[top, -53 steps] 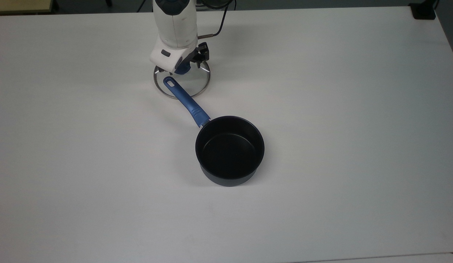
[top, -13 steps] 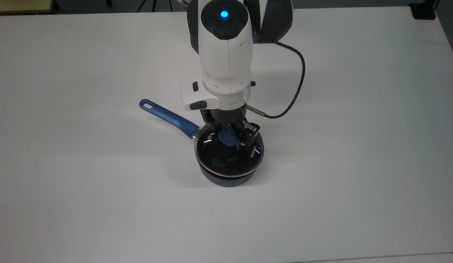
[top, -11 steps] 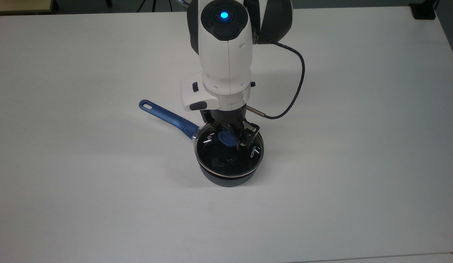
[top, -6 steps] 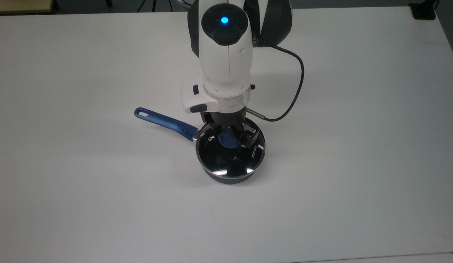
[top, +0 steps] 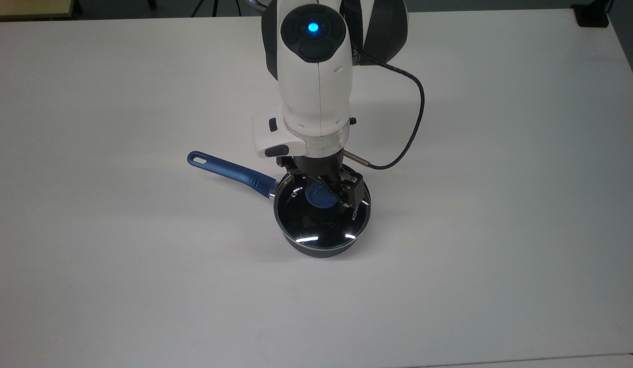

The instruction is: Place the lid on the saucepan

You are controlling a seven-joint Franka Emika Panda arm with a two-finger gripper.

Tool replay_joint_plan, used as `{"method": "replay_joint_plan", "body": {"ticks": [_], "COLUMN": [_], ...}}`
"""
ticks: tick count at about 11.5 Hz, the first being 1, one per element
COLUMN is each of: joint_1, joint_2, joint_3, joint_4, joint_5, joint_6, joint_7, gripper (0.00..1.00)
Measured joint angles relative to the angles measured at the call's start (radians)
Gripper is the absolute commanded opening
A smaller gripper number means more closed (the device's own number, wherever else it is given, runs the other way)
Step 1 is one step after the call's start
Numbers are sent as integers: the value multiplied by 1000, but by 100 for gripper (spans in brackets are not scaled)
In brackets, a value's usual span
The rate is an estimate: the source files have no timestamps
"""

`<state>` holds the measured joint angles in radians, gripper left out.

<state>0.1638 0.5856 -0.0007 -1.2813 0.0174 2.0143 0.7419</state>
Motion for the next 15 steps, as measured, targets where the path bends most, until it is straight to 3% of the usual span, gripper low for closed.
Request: {"method": "replay_joint_plan", "body": {"ticks": [3, 6, 11, 13, 15], "joint_1": [-10, -67, -89, -91, -100], "joint_2": [-87, -267, -598, -656, -654], "joint_3": [-6, -10, -126, -155, -161], "joint_4": [3, -15, -256, -324, -334], "joint_5": [0, -1, -1, -1, -1], "joint_6": [-124, -330, -403, -403, -399], "joint_7": [3, -56, -445, -671, -832], "gripper": [100, 100, 100, 100, 100]}}
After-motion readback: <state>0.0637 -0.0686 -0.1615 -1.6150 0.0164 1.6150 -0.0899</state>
